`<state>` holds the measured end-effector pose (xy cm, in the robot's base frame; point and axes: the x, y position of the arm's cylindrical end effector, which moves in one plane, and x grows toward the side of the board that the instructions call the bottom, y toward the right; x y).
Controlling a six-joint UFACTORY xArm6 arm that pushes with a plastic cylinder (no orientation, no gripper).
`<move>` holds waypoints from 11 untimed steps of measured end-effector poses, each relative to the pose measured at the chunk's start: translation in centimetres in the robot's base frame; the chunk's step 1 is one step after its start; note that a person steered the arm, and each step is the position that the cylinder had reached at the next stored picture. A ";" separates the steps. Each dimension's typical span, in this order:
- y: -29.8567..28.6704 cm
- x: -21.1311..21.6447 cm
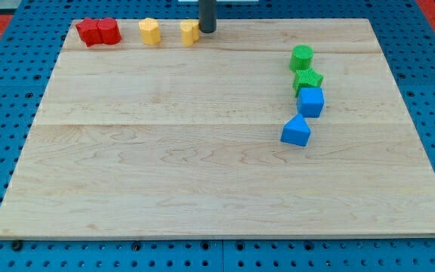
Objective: Adjust the triangle below the cube to form a line
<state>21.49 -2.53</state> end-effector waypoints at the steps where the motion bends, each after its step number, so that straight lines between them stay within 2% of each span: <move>1: 8.7 1.6; 2: 10.7 8.9; 4: 7.9 19.7; 6: 8.0 26.3; 9: 19.6 26.7; 11: 23.6 26.9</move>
<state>48.35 21.07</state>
